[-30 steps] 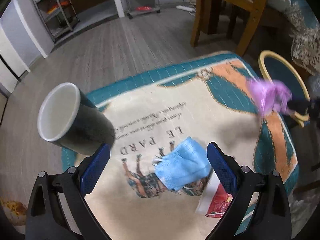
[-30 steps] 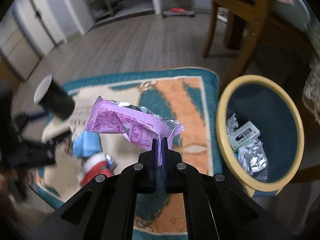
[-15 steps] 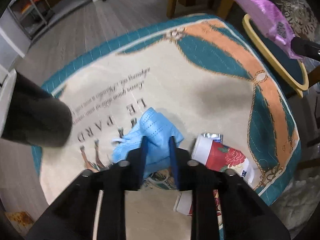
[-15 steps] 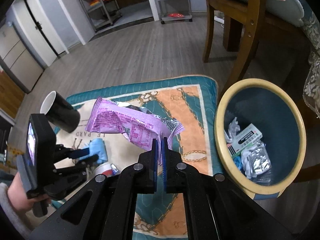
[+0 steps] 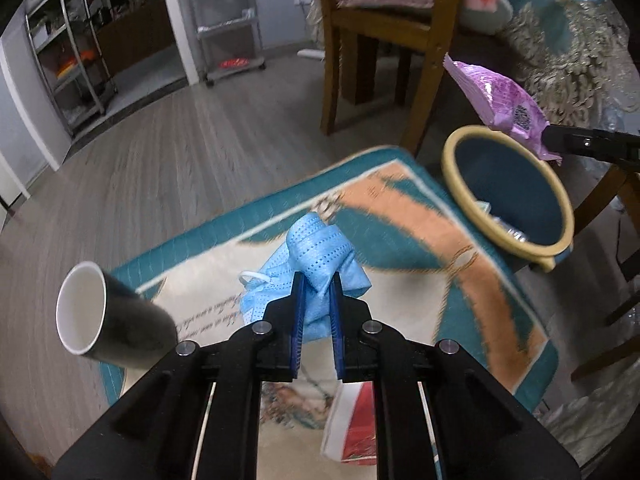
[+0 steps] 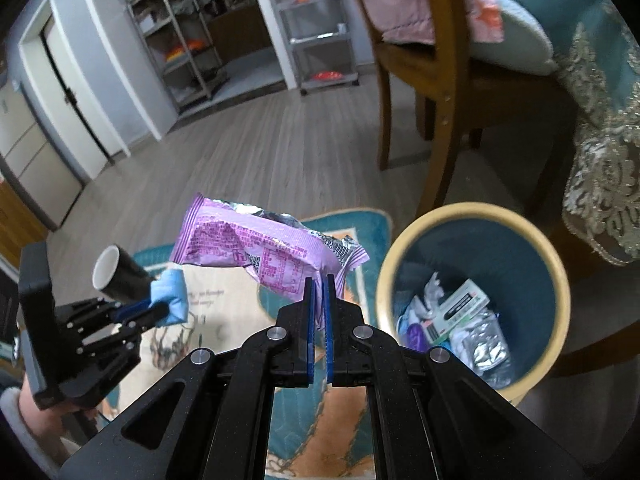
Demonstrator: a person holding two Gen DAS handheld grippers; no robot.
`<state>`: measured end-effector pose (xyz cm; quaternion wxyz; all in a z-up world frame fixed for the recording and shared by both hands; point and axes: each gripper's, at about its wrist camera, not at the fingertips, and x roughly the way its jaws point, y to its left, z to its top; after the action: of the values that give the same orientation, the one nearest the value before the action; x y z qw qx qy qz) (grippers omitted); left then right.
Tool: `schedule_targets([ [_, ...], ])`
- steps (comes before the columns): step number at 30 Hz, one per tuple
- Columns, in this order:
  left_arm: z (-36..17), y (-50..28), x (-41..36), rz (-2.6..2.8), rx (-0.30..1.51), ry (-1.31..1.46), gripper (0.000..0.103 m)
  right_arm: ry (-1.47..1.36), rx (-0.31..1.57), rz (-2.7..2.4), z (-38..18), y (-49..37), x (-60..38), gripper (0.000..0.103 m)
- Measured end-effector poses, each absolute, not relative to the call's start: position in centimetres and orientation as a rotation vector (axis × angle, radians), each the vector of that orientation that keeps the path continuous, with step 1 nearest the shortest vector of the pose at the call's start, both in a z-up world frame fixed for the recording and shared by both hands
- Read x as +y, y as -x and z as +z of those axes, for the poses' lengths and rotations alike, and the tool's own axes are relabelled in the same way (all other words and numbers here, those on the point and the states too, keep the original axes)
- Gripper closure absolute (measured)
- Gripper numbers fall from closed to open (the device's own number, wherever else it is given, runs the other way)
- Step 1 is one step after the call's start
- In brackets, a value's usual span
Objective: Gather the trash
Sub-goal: 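Grasp the purple snack wrapper with the right tool while the left tool grasps the blue mask, then carry both items over the bin and open both tools to drop them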
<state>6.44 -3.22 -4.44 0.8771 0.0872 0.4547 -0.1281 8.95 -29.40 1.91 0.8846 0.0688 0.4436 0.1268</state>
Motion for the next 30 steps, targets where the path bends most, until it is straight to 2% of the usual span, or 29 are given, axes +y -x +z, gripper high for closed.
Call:
schedule_targets([
  [7,-3.2,-6.9,-6.4,-0.31,0.9,-0.201,0.092,-0.174,0.886,0.226,3.4,-8.5,-32.8,0.098],
  [13,-2.8,-7.2,-10.2,-0.366,0.869,-0.234,0.092,-0.087,0.847,0.113,5.1,-8.0,-38.5,0.098],
  [20,-3.9,-8.2,-16.3,-0.464,0.866,-0.264,0.092,-0.168,0.925,-0.019,1.6,-8.8,-45.0,0.098],
  [30,-4.9,-8.6,-24.9,-0.638,0.803,-0.273,0.091,-0.256,1.043,-0.078,-3.8,-10.5,-47.7,0.096],
])
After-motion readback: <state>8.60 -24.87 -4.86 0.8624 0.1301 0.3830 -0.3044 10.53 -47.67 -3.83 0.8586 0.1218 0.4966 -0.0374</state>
